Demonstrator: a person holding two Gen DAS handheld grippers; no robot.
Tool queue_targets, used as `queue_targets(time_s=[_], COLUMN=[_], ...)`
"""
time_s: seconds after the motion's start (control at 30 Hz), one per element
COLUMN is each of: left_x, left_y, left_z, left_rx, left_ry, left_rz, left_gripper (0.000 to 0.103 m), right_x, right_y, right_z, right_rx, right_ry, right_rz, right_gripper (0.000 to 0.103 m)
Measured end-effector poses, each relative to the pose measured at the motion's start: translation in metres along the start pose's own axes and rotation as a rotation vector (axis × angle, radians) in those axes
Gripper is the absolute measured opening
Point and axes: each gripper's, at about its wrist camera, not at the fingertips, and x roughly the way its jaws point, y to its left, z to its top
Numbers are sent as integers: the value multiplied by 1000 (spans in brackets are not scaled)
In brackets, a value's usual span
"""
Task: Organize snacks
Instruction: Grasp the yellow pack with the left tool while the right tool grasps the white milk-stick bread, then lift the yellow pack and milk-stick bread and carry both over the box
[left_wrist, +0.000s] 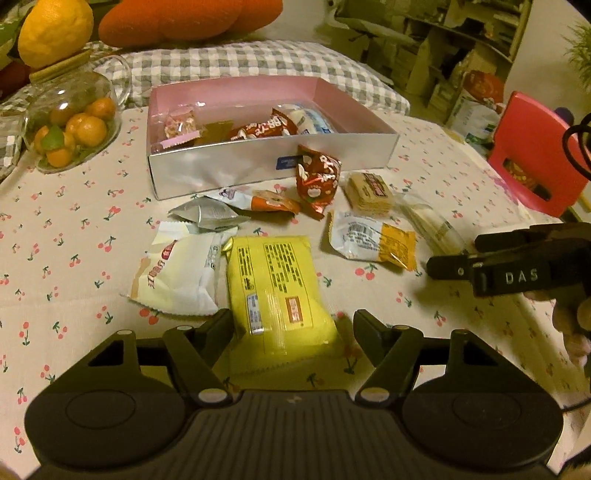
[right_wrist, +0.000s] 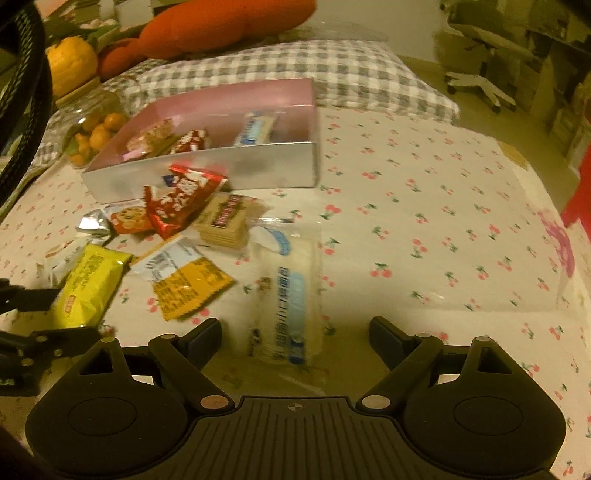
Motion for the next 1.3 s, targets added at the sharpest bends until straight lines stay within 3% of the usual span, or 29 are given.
queue_targets(time_s=[0.43,0.6,0.73,0.97,1.1,1.3], left_x=[8,9,8,8,7,4], left_y=[-11,-13,-13,-11,-9,-8], left_z=[6,6,7,9,11,15], left_rx=[25,48,57,36,23,-7], left_ry=[-3,0,-7,0,12,44], left_rz=[43,51,69,62,50,8], left_gripper=[67,65,52,49,48,48], right_x=[7,7,7,6,5,2], right_y=[5,5,5,7,7,2], right_z=[5,8,10,12,13,18], right_rx=[2,13,21,7,20,71], right_ry=[-13,-19,-26,-31,-30,-7], right_rz=[-6,-14,-16,-7,-5,7], right_gripper=[87,77,61,36,29,28])
